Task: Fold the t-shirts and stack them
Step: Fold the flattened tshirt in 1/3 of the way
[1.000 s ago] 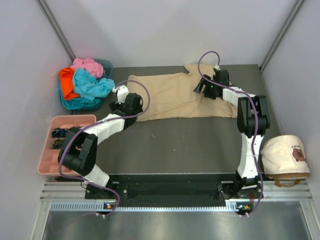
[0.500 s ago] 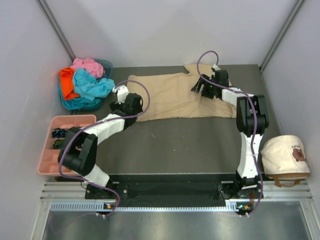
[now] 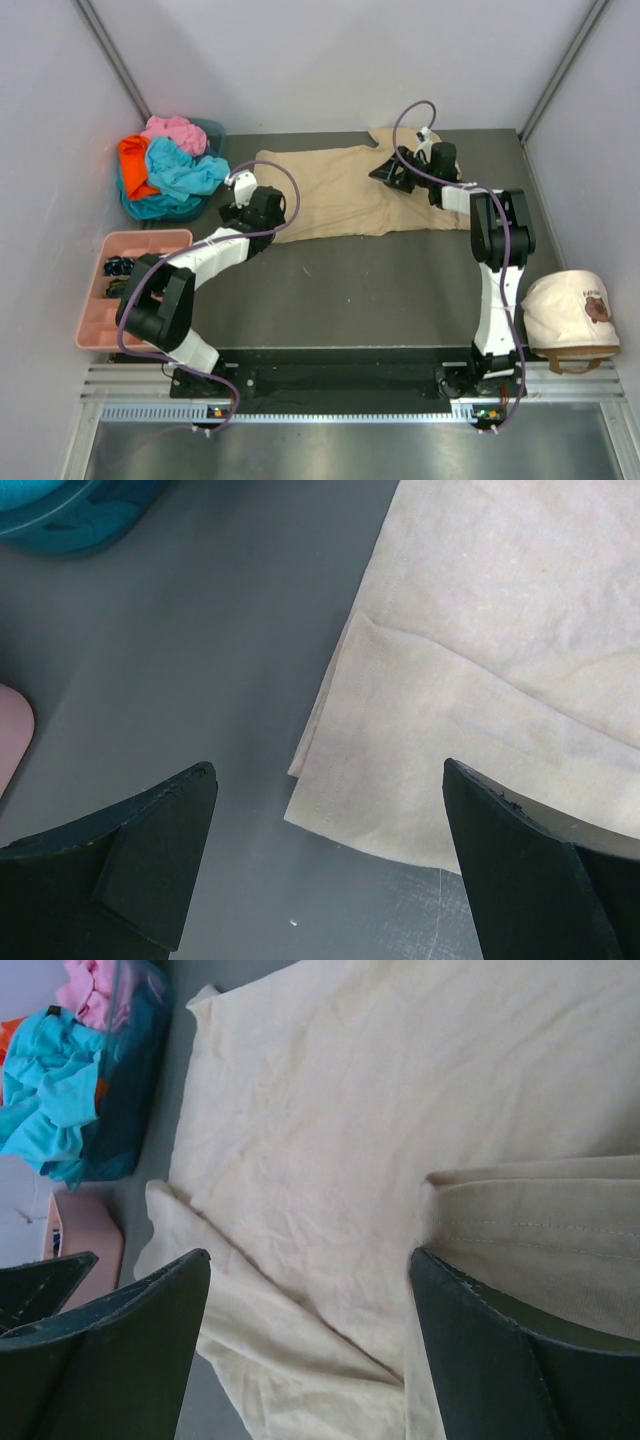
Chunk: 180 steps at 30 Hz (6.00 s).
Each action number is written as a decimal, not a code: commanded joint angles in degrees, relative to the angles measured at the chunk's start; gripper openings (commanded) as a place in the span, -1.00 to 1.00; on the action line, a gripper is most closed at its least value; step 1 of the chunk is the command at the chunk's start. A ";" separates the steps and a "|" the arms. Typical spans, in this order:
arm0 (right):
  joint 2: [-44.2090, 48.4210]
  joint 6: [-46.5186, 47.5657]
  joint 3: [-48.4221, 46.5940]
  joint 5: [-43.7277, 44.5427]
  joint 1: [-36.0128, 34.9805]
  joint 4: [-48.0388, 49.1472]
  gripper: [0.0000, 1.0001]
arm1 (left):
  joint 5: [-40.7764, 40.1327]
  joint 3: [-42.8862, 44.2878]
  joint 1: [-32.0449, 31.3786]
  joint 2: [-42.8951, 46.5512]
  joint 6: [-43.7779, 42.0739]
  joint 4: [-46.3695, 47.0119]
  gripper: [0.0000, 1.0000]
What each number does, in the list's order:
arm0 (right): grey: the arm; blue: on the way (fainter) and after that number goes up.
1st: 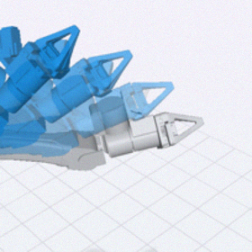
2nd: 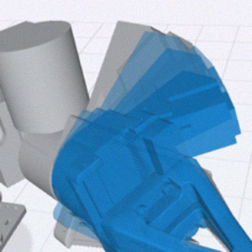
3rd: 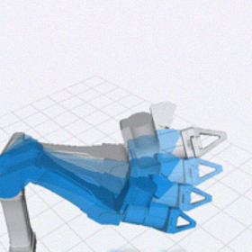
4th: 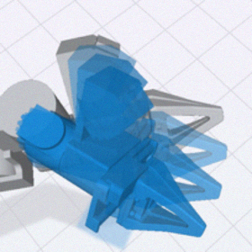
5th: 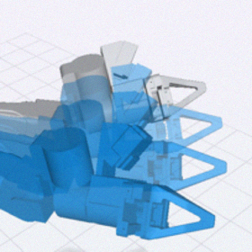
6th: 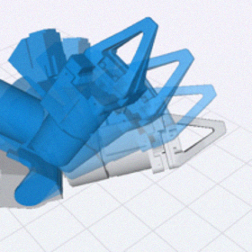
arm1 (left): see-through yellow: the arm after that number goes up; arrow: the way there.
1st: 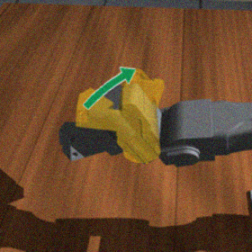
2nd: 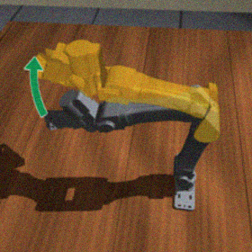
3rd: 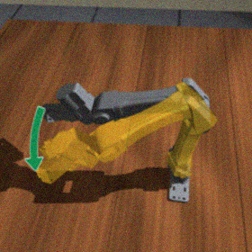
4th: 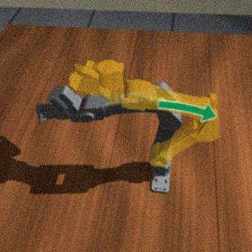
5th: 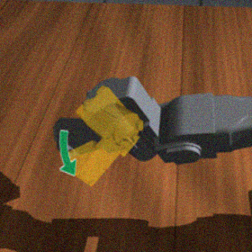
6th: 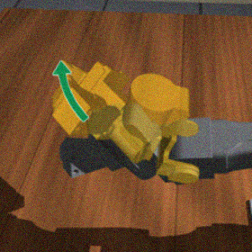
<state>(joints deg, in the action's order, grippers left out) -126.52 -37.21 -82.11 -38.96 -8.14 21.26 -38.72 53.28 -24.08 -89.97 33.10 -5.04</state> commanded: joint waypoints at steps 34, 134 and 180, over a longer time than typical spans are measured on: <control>34.94 6.10 21.10 48.19 11.74 -32.33 0.80 | 4.53 1.66 0.08 -4.51 -0.94 3.90 0.92; 26.15 -0.93 19.70 51.00 19.30 -39.36 -1.00 | 9.36 -2.91 4.74 -10.13 1.97 8.55 -0.57; 28.96 -2.16 21.55 54.34 22.12 -40.59 -1.00 | 12.27 -5.55 8.52 1.37 3.90 0.03 -0.39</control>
<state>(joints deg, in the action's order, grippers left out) -100.40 -39.22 -60.73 11.84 12.21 -19.11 -24.71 48.51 -15.84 -93.43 36.12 -2.94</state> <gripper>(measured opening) 0.018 0.264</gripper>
